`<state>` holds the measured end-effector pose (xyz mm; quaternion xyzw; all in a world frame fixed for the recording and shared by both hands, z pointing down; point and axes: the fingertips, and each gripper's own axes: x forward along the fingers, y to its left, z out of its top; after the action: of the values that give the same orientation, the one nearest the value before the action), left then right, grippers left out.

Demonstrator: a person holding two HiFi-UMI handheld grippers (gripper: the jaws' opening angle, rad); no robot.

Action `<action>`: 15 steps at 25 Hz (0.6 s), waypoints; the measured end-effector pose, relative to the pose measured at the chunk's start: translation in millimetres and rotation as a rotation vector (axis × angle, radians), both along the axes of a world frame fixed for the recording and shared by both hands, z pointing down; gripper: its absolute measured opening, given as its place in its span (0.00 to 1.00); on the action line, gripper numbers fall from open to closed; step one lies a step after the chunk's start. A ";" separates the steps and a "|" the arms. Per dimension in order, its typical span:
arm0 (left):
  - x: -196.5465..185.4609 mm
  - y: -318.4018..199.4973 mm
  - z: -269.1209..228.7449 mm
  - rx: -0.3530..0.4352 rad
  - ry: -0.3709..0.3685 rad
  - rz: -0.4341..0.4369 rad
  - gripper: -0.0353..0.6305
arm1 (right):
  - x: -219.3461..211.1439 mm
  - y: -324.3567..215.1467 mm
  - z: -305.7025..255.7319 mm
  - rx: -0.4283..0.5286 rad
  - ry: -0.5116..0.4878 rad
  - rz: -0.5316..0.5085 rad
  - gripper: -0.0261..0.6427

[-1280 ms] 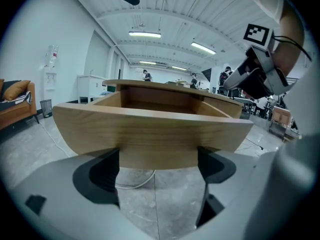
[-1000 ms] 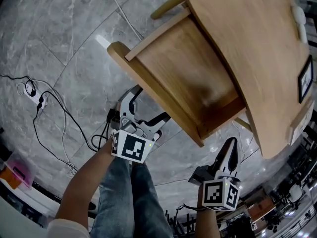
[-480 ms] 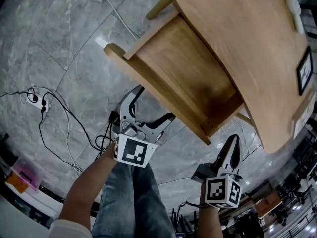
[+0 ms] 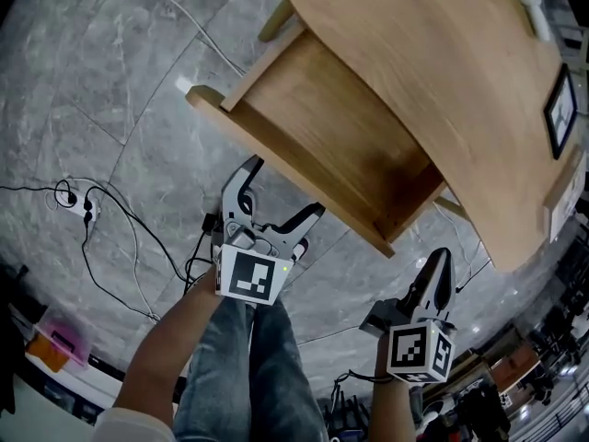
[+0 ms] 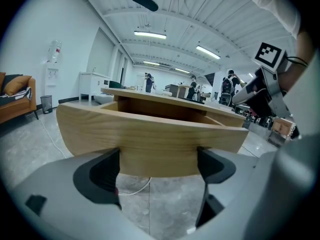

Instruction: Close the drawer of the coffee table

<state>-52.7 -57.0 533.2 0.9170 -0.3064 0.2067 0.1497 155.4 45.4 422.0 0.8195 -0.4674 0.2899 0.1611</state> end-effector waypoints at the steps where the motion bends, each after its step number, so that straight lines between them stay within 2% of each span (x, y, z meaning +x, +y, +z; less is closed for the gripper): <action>1: 0.7 -1.0 0.3 -0.001 -0.003 0.002 0.78 | 1.3 0.6 0.5 -0.001 -0.002 0.006 0.04; 15: 4.9 -7.9 -2.4 -0.004 -0.022 0.014 0.78 | 2.0 18.9 -3.4 0.001 -0.003 0.056 0.04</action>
<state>-47.9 -64.9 530.8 0.9165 -0.3012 0.2185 0.1467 157.5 64.3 418.6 0.8318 -0.4447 0.2955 0.1516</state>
